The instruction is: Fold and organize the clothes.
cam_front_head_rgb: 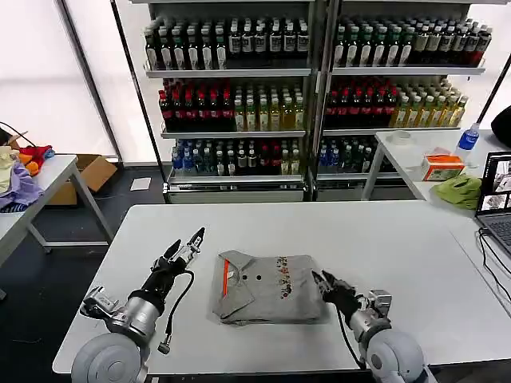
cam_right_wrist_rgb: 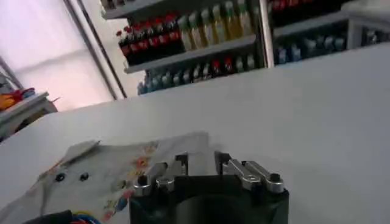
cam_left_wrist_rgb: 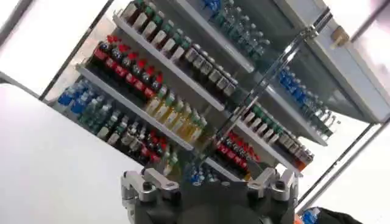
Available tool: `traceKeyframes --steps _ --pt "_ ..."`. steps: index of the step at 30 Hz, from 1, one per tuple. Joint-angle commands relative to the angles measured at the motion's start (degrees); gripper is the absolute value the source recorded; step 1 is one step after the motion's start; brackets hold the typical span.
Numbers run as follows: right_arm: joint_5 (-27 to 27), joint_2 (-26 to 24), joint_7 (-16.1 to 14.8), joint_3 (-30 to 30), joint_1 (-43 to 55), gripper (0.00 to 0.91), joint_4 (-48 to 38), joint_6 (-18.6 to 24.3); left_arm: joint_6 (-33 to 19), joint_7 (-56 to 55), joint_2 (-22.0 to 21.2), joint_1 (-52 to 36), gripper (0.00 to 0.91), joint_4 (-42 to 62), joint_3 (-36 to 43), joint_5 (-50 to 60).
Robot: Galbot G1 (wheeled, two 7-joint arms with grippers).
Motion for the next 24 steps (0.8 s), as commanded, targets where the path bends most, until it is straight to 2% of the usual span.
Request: traceKeyframes --steps 1,5,7,9,12,14,15,20,24 --pt "-22.33 -1.20 -2.51 8.17 -7.94 0.907 8.85 12.34 0.24 1.15 0.04 1.39 0.907 -1.75 -0.43 1.68" --pt "-21.93 0.10 -4.85 11.78 -12.43 0.907 9.78 15.41 -0.46 5.34 -0.03 4.01 0.907 -2.61 -1.43 7.73" --pt "-21.14 0.87 -5.84 13.47 -14.84 0.907 10.00 15.63 -0.72 7.36 -0.26 5.49 0.907 -3.08 -1.85 10.29" --pt "-20.94 1.65 -7.94 15.26 -17.04 0.907 9.63 19.14 -1.20 9.40 -0.59 6.98 0.907 -2.96 -2.21 18.10" --pt "-17.64 2.04 -10.72 18.00 -20.11 0.907 9.19 22.32 -4.51 13.14 -1.43 9.85 0.907 -1.76 -3.06 29.51" --pt "-17.80 2.86 -11.97 20.47 -20.96 0.907 8.15 23.95 -7.32 15.13 -2.15 11.33 0.907 -0.80 -3.75 35.99" --pt "-18.01 3.60 -13.46 23.55 -21.47 0.907 6.88 26.40 -8.79 15.96 -2.80 12.42 0.907 -0.26 -4.23 38.72" --pt "-16.19 4.17 -13.47 29.72 -23.99 0.907 5.98 27.37 -13.25 17.38 -4.81 16.33 0.907 -1.12 -3.87 45.86" --pt "-15.53 3.98 -13.61 28.79 -26.24 0.907 6.67 28.31 -16.00 17.93 -5.44 18.40 0.907 -1.24 -3.92 48.28"
